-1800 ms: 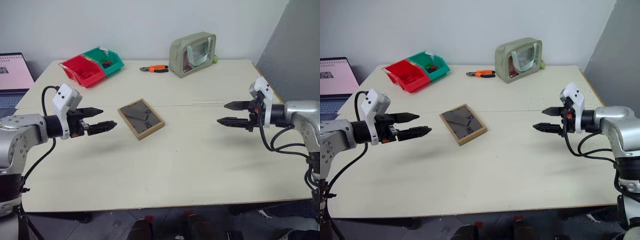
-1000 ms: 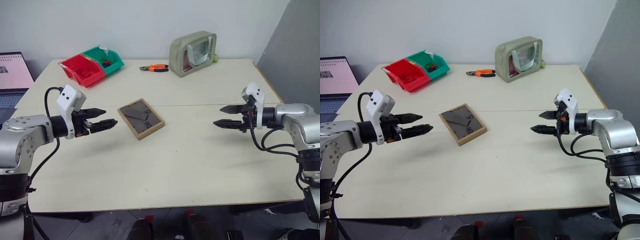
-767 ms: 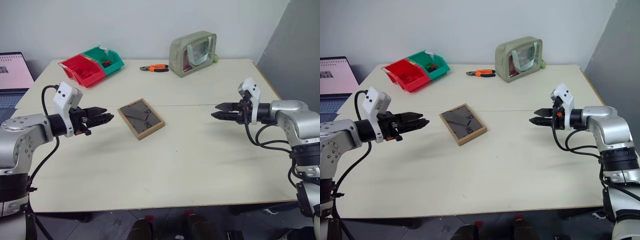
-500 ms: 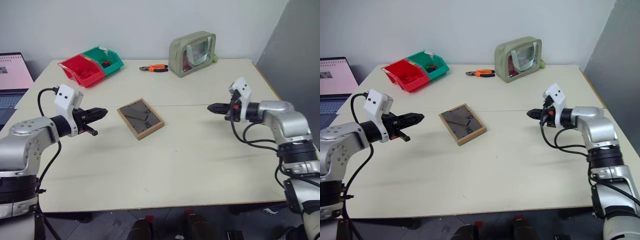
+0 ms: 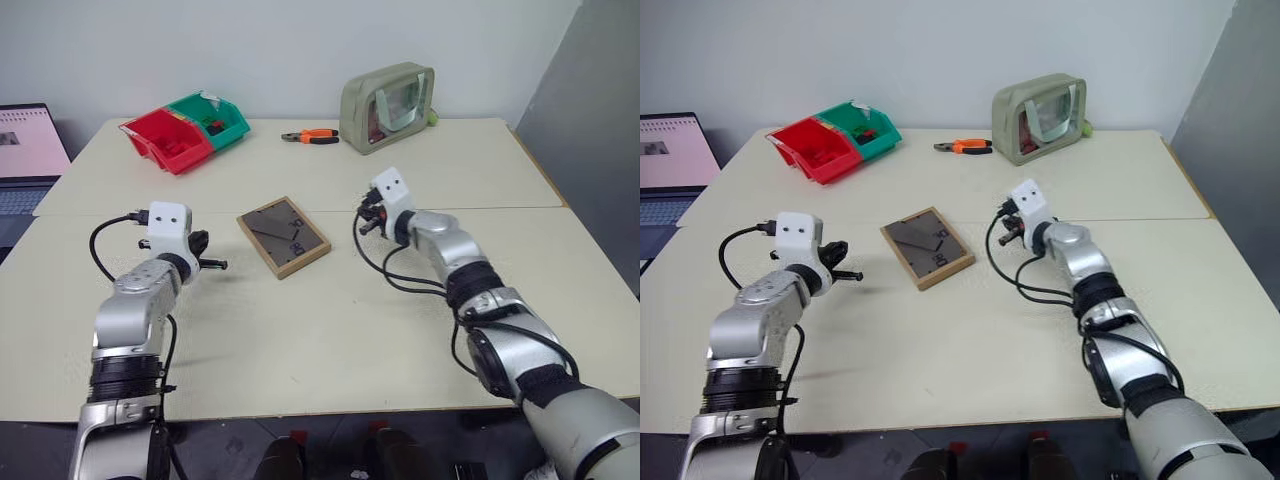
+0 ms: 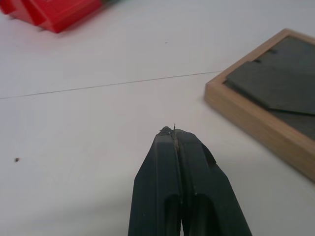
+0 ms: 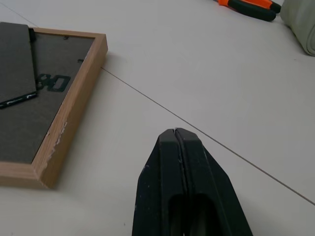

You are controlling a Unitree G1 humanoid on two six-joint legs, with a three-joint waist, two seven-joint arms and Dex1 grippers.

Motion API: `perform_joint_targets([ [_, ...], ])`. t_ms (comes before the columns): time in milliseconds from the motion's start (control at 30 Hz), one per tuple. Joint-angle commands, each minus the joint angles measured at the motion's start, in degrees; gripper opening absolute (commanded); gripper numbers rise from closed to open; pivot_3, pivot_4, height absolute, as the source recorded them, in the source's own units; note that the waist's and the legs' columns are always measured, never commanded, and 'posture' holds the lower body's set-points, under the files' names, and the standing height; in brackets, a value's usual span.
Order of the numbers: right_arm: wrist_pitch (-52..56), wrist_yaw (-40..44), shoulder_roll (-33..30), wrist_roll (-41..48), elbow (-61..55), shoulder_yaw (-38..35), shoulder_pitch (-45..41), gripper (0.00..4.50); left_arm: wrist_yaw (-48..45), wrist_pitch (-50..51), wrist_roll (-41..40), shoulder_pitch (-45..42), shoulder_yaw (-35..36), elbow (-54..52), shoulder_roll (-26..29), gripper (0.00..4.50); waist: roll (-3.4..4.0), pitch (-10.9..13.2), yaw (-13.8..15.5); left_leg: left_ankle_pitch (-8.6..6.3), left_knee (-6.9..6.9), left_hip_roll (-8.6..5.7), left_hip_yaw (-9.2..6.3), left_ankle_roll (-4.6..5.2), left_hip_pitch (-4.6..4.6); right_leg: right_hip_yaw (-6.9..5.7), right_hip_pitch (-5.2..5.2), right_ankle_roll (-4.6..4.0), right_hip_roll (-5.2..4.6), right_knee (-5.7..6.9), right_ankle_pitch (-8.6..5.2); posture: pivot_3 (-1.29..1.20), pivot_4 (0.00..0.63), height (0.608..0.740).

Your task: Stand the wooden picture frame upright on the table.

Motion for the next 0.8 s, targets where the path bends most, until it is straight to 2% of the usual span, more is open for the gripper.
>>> perform_joint_targets([
  [33,-5.7,-1.5,2.9,-3.1,5.9,1.0,-3.3,0.0,3.2,-0.4,0.6,-2.3,0.2,0.3,-3.4,0.01,-0.01,0.0,0.0,0.0,0.0,0.0,-0.02,0.0,-0.01,-0.01,0.0,0.0,0.0,0.0,0.0,0.0,0.15,0.74],
  [133,-6.3,-2.1,6.5,-5.1,9.9,1.9,-4.1,0.0,4.4,0.0,0.9,-2.7,-0.3,1.3,-5.9,0.01,-0.05,0.0,0.1,0.0,0.01,0.0,-0.03,0.0,0.0,-0.03,0.0,0.01,-0.01,0.02,0.0,0.0,0.15,0.74],
  [300,-6.0,-3.9,9.4,-7.0,12.3,1.5,-5.3,0.0,2.5,1.3,0.7,-2.0,-1.4,1.5,-6.4,0.01,-0.05,0.0,-0.1,0.0,-0.01,0.01,0.01,0.0,-0.01,0.0,-0.11,0.0,0.01,0.12,0.01,0.0,0.15,0.74],
  [567,-6.8,-1.7,10.3,-7.4,11.5,1.0,-5.4,0.0,-0.7,4.3,1.2,-0.9,-5.8,-0.7,-7.4,0.01,-0.05,0.0,-0.1,0.01,-0.01,0.0,0.0,-0.01,-0.01,-0.02,-0.1,0.0,0.01,0.14,0.01,0.0,0.15,0.74],
  [800,-6.5,4.2,10.5,-7.2,6.2,1.9,-2.2,0.0,-3.3,7.0,2.1,1.5,-9.5,-5.6,-6.6,0.01,-0.04,0.0,-0.1,0.01,-0.02,0.0,0.01,-0.01,-0.01,0.01,-0.1,0.0,0.0,0.13,0.0,0.0,0.15,0.74],
])
